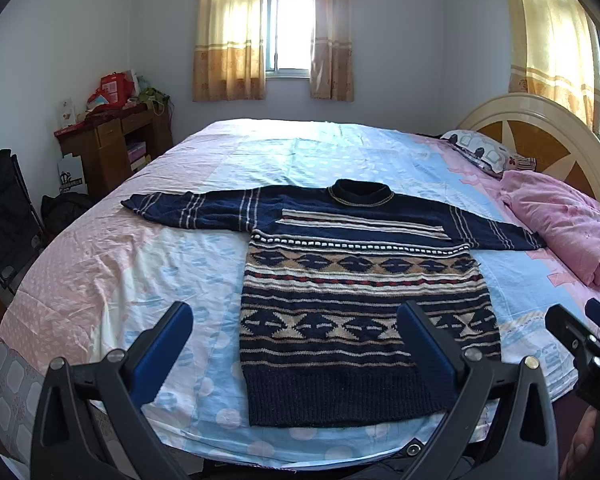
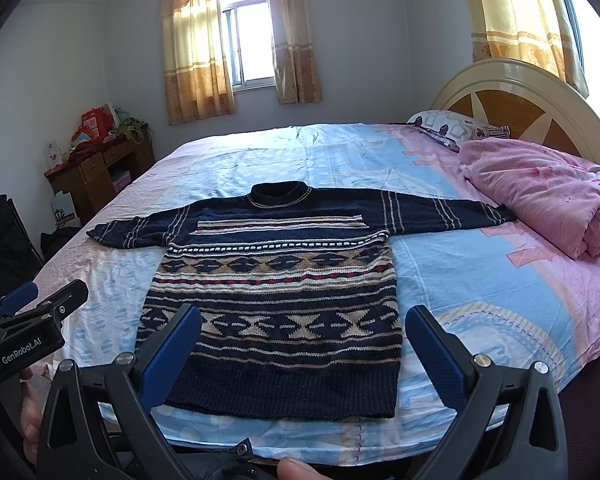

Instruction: Fold small clothes

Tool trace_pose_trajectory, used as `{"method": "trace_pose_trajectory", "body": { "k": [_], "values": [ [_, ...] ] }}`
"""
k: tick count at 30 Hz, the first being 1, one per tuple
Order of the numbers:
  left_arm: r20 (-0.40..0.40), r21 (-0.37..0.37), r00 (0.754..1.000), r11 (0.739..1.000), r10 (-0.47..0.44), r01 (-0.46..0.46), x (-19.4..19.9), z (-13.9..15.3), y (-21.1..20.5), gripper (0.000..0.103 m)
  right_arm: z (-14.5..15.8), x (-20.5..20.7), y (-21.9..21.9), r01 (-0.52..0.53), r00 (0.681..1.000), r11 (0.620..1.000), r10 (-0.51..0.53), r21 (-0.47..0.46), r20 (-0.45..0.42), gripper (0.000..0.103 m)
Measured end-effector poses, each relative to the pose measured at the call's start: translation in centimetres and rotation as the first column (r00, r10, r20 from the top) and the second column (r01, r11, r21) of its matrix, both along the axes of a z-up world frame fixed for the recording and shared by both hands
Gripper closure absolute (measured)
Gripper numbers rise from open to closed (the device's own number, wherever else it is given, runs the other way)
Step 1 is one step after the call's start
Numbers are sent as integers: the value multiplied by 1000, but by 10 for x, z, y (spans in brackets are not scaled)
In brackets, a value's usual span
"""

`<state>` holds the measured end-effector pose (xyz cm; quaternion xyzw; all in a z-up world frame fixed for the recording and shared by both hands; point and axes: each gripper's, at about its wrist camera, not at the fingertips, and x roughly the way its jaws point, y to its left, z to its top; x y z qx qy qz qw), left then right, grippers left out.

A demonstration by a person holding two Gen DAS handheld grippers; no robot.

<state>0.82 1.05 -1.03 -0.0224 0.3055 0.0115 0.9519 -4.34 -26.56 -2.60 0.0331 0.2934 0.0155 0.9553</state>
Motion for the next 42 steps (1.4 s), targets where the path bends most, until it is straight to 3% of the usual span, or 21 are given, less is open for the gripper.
{"method": "trace_pose_trajectory", "body": {
  "k": [10, 16, 33, 36, 42],
  "values": [
    [-9, 7, 1000, 1000, -2, 2, 2, -4, 0, 0, -6, 1, -2, -1, 1000, 1000, 1, -2, -5, 1],
    [-15, 75, 1000, 997, 2, -1, 21, -16, 3, 0, -19, 20, -10, 12, 1000, 1000, -12, -15, -9, 1],
    [-139, 254, 990, 966, -7, 43, 150, -71, -13, 0, -96, 142, -91, 121, 982, 992, -124, -32, -142, 1],
    [-142, 291, 990, 956, 6, 36, 178, -79, -16, 0, -105, 166, -115, 146, 976, 988, -152, -45, -159, 1],
    [-122, 291, 989, 956, 85, -46, 240, -85, -6, 0, -111, 212, -197, 297, 943, 955, -296, -16, -154, 1]
  ]
}}
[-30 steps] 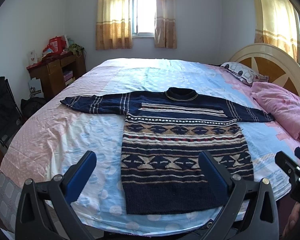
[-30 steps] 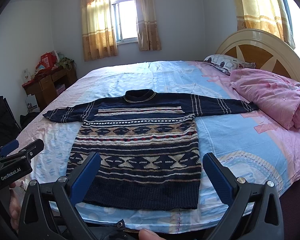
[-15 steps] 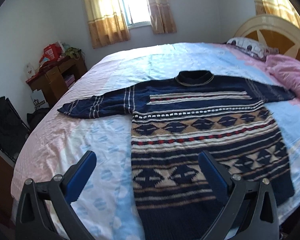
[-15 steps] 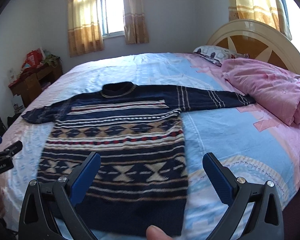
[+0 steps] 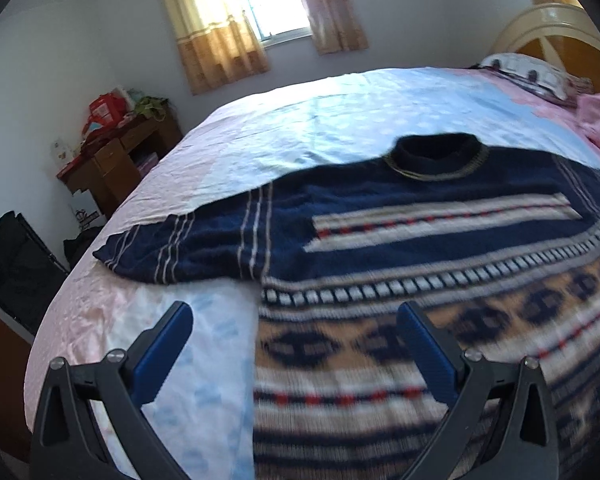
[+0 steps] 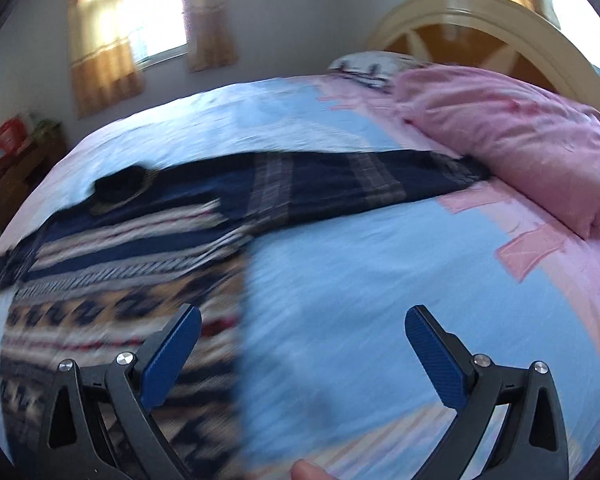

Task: Fold small clothes
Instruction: 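Reach the right tool to the sweater's sleeve cuff and close on it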

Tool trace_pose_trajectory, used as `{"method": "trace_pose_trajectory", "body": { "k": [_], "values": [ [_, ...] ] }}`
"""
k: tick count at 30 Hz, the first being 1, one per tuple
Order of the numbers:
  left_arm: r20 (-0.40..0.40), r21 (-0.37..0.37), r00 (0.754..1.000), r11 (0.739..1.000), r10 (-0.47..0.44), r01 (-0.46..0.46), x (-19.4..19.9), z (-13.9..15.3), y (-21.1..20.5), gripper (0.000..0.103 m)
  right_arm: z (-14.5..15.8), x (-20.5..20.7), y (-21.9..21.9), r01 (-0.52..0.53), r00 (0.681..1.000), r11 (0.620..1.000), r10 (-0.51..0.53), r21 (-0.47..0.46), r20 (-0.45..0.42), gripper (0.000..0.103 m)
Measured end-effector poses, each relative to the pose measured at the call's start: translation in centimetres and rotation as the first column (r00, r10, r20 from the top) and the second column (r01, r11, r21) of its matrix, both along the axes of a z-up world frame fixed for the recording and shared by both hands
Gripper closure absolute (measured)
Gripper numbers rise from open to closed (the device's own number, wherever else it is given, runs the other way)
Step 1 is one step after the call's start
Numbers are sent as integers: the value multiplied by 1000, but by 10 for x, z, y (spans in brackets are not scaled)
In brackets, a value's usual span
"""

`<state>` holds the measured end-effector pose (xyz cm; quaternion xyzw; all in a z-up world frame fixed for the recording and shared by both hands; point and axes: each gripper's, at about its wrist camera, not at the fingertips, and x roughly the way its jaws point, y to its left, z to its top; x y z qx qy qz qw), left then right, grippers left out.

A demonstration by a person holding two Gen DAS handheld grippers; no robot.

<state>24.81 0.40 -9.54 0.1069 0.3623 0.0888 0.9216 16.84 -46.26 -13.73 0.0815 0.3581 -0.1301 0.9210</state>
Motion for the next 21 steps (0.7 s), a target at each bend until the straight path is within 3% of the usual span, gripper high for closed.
{"method": "trace_pose_trajectory", "body": {
  "k": [7, 11, 15, 17, 21],
  "values": [
    [-4, 30, 996, 996, 85, -85, 57, -19, 7, 0, -10, 53, -94, 153, 988, 988, -153, 16, -17, 5],
    [-10, 5, 990, 990, 139, -139, 83, -29, 20, 0, -14, 75, -142, 222, 975, 975, -221, 29, -36, 19],
    [-29, -6, 985, 985, 170, -170, 104, -42, 28, 0, -21, 97, -193, 295, 955, 954, -293, 53, -50, 23],
    [-44, -17, 981, 981, 190, -191, 112, -50, 33, 0, -24, 104, -214, 321, 947, 944, -318, 74, -57, 35],
    [-75, -36, 973, 975, 216, -219, 120, -63, 40, 0, -28, 115, -256, 396, 918, 911, -392, 119, -60, 39]
  ]
}}
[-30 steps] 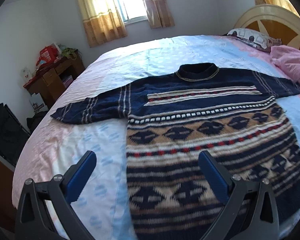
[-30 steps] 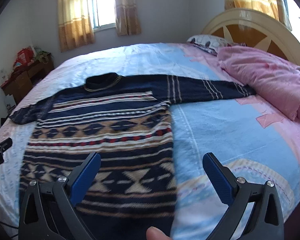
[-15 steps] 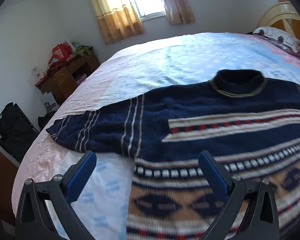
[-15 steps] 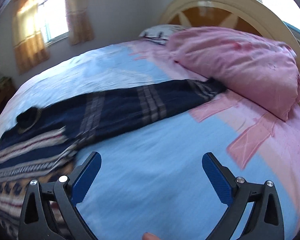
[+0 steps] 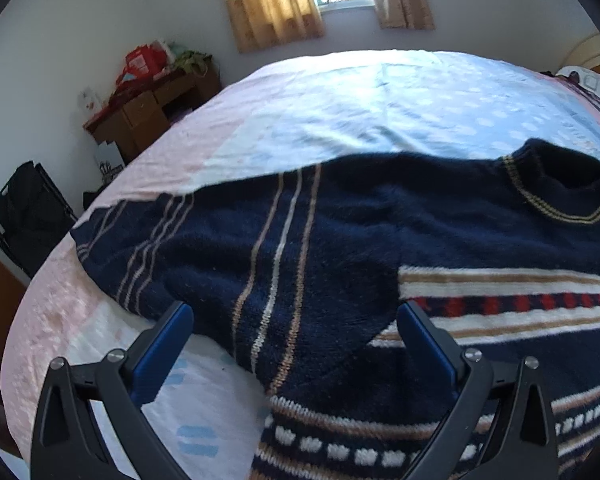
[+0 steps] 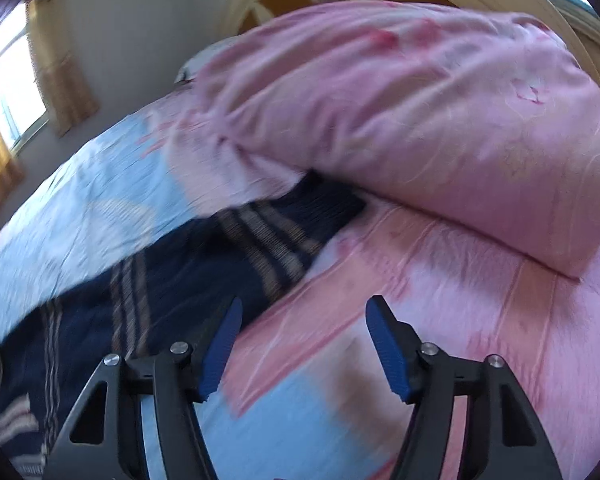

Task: Fold small clothes
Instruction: 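Reach the right tool to the sweater's sleeve cuff and close on it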

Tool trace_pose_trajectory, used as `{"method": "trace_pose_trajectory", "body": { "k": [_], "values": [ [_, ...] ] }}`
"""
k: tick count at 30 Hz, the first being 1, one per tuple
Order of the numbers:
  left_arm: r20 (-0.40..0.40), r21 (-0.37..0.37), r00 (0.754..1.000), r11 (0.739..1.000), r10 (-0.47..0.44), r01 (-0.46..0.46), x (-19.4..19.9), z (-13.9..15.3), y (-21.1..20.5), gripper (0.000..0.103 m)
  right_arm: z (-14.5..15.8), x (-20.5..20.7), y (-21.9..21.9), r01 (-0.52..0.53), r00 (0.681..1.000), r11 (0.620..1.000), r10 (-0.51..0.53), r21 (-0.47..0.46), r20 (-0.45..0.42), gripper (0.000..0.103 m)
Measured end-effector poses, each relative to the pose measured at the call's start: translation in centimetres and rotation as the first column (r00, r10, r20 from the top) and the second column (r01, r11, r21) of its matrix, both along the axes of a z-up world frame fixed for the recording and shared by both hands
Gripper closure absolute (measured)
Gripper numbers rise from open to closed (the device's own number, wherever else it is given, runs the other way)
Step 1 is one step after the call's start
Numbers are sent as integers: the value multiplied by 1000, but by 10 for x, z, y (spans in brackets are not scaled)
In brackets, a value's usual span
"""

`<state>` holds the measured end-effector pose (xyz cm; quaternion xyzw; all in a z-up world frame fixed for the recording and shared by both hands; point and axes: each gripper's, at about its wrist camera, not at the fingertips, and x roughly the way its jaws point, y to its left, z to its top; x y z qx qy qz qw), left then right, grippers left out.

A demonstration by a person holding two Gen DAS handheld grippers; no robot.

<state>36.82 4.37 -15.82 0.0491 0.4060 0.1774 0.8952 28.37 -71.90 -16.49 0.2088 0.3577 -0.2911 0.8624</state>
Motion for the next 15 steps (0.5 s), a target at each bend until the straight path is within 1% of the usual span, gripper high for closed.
{"method": "trace_pose_trajectory", "body": {
  "k": [3, 4, 6, 9, 12, 15],
  "values": [
    [-29, -8, 1000, 1000, 5, -5, 5, -9, -2, 0, -1, 13, -24, 37, 999, 999, -37, 19, 8, 45],
    [-24, -7, 1000, 1000, 5, -5, 5, -7, -2, 0, -2, 15, -30, 44, 999, 999, -44, 27, 10, 46],
    [-21, -8, 1000, 1000, 7, -7, 6, -7, -2, 0, -4, 22, -39, 57, 998, 997, -58, 51, 9, 46],
    [-25, -14, 1000, 1000, 8, -8, 7, -8, -2, 0, -13, 37, -50, 71, 997, 994, -70, 82, -15, 47],
    [-29, -31, 1000, 999, 8, -9, 8, -8, 0, 0, -22, 51, -54, 74, 996, 993, -70, 87, -46, 48],
    [-33, -44, 999, 999, 8, -10, 9, -9, 1, 0, -24, 62, -53, 79, 995, 995, -76, 63, -61, 49]
  ]
}}
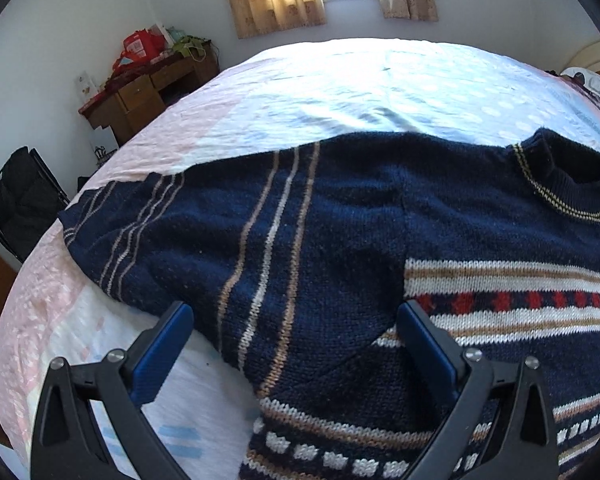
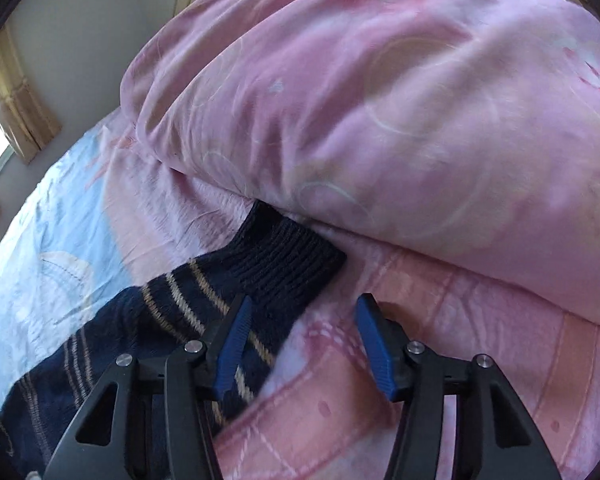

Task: Fold small clothes
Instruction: 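Reach the right tool to the sweater's sleeve cuff and close on it, then carry the sleeve cuff with the right tool across the sweater body and release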

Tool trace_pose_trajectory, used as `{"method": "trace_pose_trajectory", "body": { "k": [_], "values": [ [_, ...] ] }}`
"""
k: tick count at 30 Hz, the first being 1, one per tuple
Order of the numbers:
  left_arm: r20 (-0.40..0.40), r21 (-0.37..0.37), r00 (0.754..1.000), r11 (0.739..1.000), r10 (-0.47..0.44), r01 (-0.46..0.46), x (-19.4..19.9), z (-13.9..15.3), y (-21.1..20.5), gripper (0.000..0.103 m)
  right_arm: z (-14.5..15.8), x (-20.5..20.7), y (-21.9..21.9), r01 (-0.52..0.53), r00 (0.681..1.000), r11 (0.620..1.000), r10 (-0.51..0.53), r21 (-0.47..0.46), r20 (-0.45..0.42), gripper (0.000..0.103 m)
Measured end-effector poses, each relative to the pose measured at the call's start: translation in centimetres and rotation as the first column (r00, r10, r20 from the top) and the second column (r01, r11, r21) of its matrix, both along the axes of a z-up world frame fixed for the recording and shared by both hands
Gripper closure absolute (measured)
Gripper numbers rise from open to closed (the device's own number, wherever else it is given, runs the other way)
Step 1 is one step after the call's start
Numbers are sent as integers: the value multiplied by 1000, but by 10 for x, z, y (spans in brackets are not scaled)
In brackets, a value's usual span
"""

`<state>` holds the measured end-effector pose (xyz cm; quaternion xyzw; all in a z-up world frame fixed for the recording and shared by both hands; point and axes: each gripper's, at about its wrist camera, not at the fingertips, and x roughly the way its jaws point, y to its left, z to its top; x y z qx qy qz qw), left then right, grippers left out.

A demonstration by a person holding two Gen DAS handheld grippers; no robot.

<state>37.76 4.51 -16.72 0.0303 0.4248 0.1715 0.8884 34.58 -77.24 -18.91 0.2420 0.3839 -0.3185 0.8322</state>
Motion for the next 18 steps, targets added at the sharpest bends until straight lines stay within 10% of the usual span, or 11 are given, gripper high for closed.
{"method": "trace_pose_trajectory", "body": {
  "k": [5, 18],
  "values": [
    [3, -12, 1000, 1000, -3, 3, 0, 0, 1, 0, 0, 21, 3, -41, 999, 999, 41, -9, -7, 94],
    [6, -31, 1000, 999, -12, 12, -1, -2, 2, 0, 88, 46, 170, -338, 922, 904, 374, -263, 101, 96]
  ]
}}
